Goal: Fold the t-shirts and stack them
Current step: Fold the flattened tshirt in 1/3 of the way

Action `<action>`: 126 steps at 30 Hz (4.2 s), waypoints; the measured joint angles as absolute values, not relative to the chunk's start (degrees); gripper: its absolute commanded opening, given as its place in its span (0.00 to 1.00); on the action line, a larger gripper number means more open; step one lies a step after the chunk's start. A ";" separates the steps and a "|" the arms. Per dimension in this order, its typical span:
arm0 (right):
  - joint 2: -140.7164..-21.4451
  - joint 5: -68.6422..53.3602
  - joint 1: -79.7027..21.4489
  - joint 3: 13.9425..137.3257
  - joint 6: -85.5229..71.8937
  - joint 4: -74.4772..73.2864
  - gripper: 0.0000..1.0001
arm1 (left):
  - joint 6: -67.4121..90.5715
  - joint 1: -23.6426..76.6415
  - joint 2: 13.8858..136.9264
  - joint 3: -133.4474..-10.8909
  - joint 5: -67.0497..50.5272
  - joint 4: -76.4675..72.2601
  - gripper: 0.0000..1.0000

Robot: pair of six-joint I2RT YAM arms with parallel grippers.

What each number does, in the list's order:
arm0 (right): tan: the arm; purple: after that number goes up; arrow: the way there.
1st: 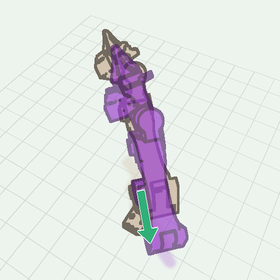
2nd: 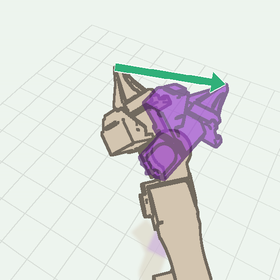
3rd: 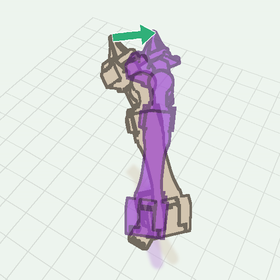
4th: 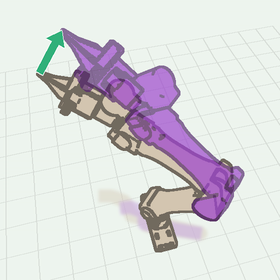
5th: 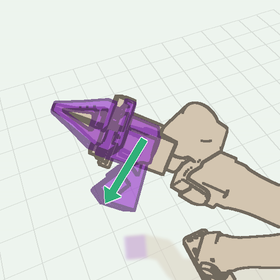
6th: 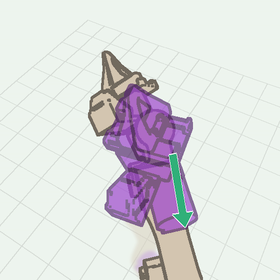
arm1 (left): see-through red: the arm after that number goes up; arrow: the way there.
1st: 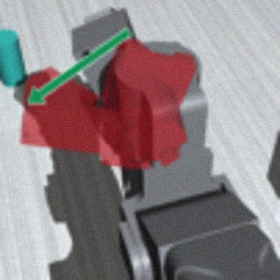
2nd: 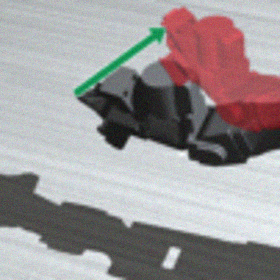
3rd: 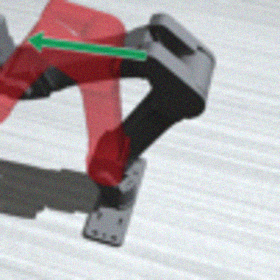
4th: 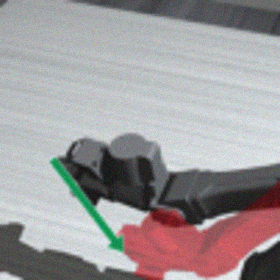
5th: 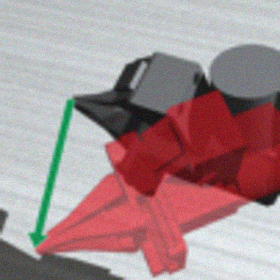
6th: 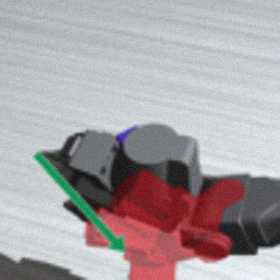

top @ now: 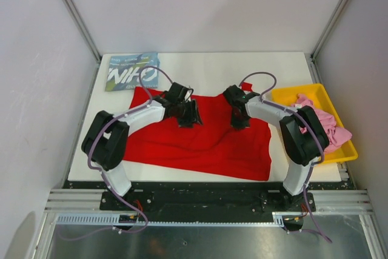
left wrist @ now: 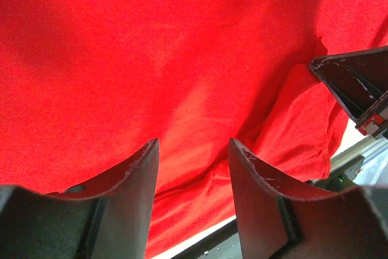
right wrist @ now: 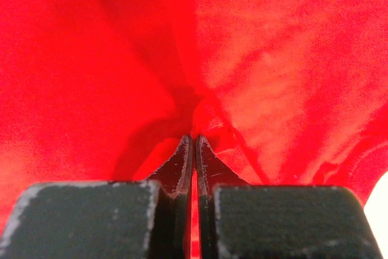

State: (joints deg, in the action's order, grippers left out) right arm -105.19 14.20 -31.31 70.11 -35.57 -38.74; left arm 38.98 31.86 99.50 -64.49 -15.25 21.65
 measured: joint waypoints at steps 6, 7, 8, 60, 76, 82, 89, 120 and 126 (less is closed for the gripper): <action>-95.20 14.04 -32.84 61.87 -38.13 -38.76 0.00 | 38.54 35.38 101.49 -64.64 -18.00 21.41 0.53; -93.41 13.89 -33.06 60.34 -38.70 -38.74 0.00 | 38.41 36.01 102.08 -64.75 -18.52 21.39 0.53; -90.67 13.61 -33.41 57.74 -39.46 -38.48 0.00 | 38.28 36.64 102.72 -64.86 -18.94 21.32 0.53; -70.39 12.43 -44.47 38.26 -53.45 -40.66 0.26 | 26.35 48.93 117.45 -79.48 -21.26 20.78 0.44; -70.35 12.40 -44.45 38.26 -53.56 -40.56 0.26 | 25.78 49.25 117.89 -79.72 -21.23 20.69 0.03; -69.73 12.21 -43.62 38.26 -53.49 -40.36 0.27 | 25.50 49.28 117.86 -79.72 -21.23 20.69 0.00; -69.25 11.57 -40.47 38.39 -51.96 -39.64 0.27 | 25.63 48.95 117.25 -79.72 -19.51 20.71 0.00; -70.24 13.43 -30.22 42.46 -45.93 -40.60 0.36 | 28.51 43.75 112.01 -75.88 -15.62 18.26 0.00; -70.02 10.96 -28.64 39.77 -46.76 -38.98 0.30 | 28.53 43.75 112.01 -75.72 -16.73 18.02 0.00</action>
State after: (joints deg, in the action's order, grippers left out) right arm -70.02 10.96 -28.64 39.77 -46.76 -38.98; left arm 28.53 43.75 112.01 -75.72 -16.73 18.02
